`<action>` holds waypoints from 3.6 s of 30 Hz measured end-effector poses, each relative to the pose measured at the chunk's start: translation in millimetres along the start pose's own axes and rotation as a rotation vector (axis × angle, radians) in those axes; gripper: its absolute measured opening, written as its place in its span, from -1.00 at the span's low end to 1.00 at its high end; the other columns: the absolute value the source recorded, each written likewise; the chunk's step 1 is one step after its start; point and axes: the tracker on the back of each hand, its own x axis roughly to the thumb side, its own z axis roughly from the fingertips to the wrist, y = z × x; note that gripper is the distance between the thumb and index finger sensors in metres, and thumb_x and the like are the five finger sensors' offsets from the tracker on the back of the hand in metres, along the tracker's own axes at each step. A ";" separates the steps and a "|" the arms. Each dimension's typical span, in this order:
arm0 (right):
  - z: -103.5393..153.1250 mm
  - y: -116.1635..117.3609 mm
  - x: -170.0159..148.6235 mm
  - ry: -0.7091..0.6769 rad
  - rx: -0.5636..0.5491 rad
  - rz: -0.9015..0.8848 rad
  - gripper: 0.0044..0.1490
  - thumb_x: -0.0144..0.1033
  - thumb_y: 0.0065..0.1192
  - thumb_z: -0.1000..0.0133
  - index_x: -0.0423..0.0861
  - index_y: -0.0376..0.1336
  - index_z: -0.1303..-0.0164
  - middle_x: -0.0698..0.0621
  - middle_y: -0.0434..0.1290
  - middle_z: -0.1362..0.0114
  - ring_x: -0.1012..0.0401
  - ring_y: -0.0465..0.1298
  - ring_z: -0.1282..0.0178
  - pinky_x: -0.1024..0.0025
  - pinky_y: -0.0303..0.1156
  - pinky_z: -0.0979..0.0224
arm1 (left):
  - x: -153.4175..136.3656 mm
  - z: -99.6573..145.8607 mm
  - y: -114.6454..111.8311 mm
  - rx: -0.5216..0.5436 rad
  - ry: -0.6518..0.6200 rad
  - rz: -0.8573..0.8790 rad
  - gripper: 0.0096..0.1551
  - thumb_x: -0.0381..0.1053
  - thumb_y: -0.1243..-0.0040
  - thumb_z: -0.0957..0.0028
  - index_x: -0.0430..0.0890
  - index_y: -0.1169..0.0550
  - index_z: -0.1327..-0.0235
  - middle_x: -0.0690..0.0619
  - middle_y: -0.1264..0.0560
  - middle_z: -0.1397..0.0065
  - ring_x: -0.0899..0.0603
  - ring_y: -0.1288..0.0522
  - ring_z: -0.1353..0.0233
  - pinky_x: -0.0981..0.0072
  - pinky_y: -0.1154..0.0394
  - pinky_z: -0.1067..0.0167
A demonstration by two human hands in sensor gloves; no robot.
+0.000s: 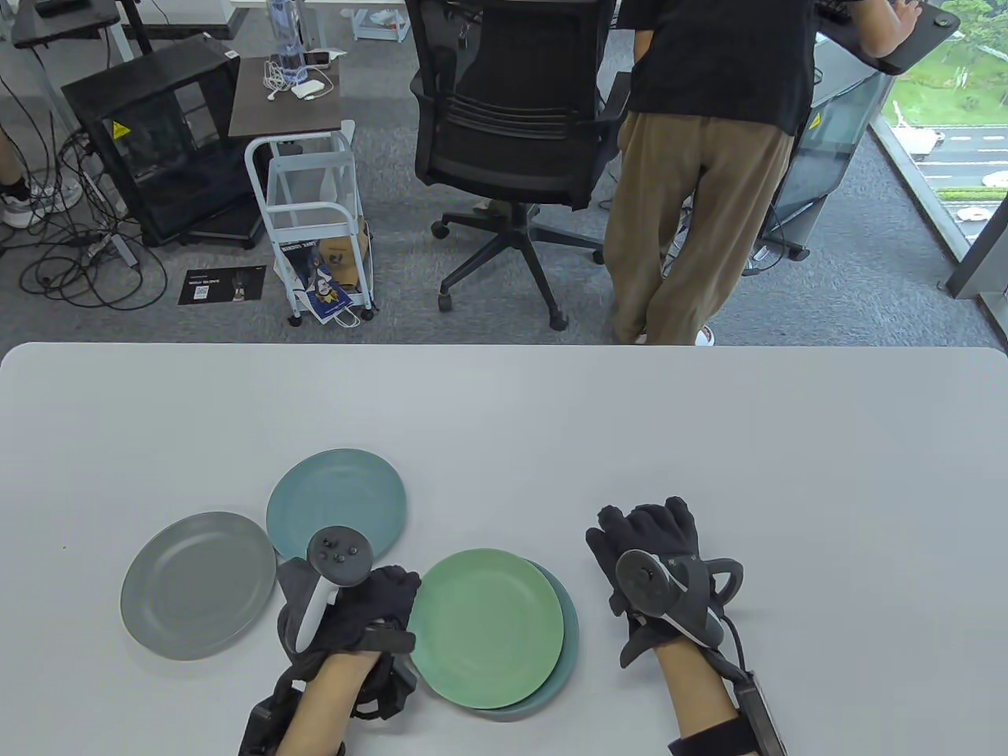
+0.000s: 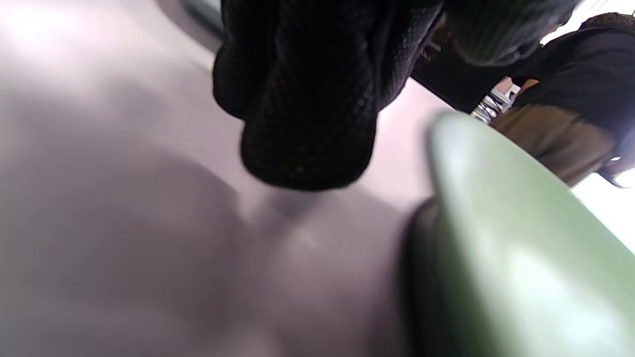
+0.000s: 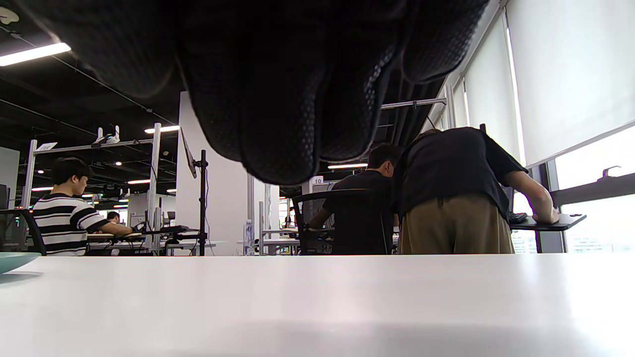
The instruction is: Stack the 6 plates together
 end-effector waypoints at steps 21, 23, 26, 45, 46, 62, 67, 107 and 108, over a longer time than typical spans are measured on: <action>-0.8 3.2 2.2 0.007 0.049 -0.011 -0.38 0.31 0.05 -0.11 0.13 0.44 -0.13 0.21 0.63 -0.05 0.20 0.53 -0.33 -0.03 0.18 -0.64 | 18.3 -43.6 2.2 0.176 0.117 -0.571 -0.22 0.28 -0.40 0.28 0.41 -0.42 -0.32 0.39 -0.42 -0.54 0.07 -0.06 -0.74 0.00 0.42 -0.69; -0.8 4.3 2.0 0.007 0.055 -0.010 -0.38 0.31 0.05 -0.11 0.13 0.44 -0.13 0.21 0.63 -0.05 0.20 0.54 -0.33 -0.03 0.19 -0.64 | 15.5 -47.5 -1.9 0.144 0.120 -0.578 -0.25 0.28 -0.40 0.28 0.40 -0.45 -0.29 0.38 -0.46 -0.51 0.08 -0.09 -0.73 0.00 0.42 -0.69; -0.7 4.7 1.5 0.008 0.059 -0.008 -0.38 0.31 0.05 -0.11 0.13 0.44 -0.13 0.21 0.63 -0.05 0.20 0.54 -0.33 -0.03 0.18 -0.64 | 13.2 -51.1 -6.8 0.137 0.131 -0.595 -0.29 0.28 -0.40 0.28 0.39 -0.49 -0.25 0.39 -0.49 -0.46 0.08 -0.12 -0.72 -0.01 0.40 -0.70; -0.5 6.2 1.7 0.005 0.058 -0.027 -0.38 0.31 0.04 -0.11 0.13 0.44 -0.14 0.21 0.63 -0.06 0.20 0.53 -0.33 -0.03 0.18 -0.64 | 30.5 -6.7 -1.4 0.618 -0.057 -0.652 -0.62 0.20 -0.56 0.37 0.27 -0.73 0.25 0.30 -0.69 0.01 0.18 -0.45 -0.43 0.03 0.10 -0.76; -0.5 6.2 2.0 0.004 0.058 -0.026 -0.38 0.31 0.04 -0.12 0.13 0.44 -0.14 0.21 0.63 -0.06 0.20 0.53 -0.34 -0.03 0.18 -0.64 | 32.6 -3.4 -1.3 0.632 -0.085 -0.647 -0.62 0.20 -0.58 0.39 0.26 -0.74 0.28 0.29 -0.69 0.04 0.19 -0.47 -0.40 0.03 0.08 -0.75; -2.9 5.6 6.5 0.024 0.057 -0.047 -0.35 0.30 0.04 -0.13 0.12 0.38 -0.26 0.18 0.63 -0.13 0.16 0.50 -0.39 -0.05 0.16 -0.65 | 65.4 36.4 2.0 0.796 -0.288 -0.630 -0.64 0.19 -0.58 0.42 0.21 -0.77 0.33 0.25 -0.72 0.12 0.15 -0.53 -0.30 0.00 -0.01 -0.72; -4.7 4.9 7.4 0.038 0.053 -0.073 -0.32 0.30 0.04 -0.13 0.12 0.34 -0.31 0.18 0.65 -0.15 0.16 0.49 -0.42 -0.05 0.15 -0.65 | 72.4 43.9 -0.6 0.811 -0.331 -0.634 -0.64 0.19 -0.58 0.42 0.22 -0.77 0.33 0.25 -0.72 0.12 0.15 -0.53 -0.30 0.00 -0.02 -0.71; -20.7 6.5 53.7 0.088 0.223 -0.497 -0.08 0.32 0.01 -0.17 -0.04 0.03 -0.58 0.16 0.56 -0.22 0.09 0.33 -0.55 -0.10 0.01 -0.68 | 106.7 83.7 -31.0 0.824 -0.636 -0.628 -0.64 0.21 -0.58 0.45 0.24 -0.77 0.36 0.27 -0.73 0.14 0.15 -0.55 -0.27 0.01 -0.07 -0.71; -20.5 8.0 52.7 0.102 0.231 -0.520 -0.07 0.31 0.02 -0.17 -0.06 0.03 -0.58 0.15 0.56 -0.21 0.08 0.34 -0.55 -0.10 0.01 -0.68 | 107.1 84.5 -32.0 0.825 -0.645 -0.631 -0.64 0.21 -0.58 0.45 0.24 -0.77 0.36 0.27 -0.73 0.14 0.16 -0.55 -0.27 0.01 -0.07 -0.70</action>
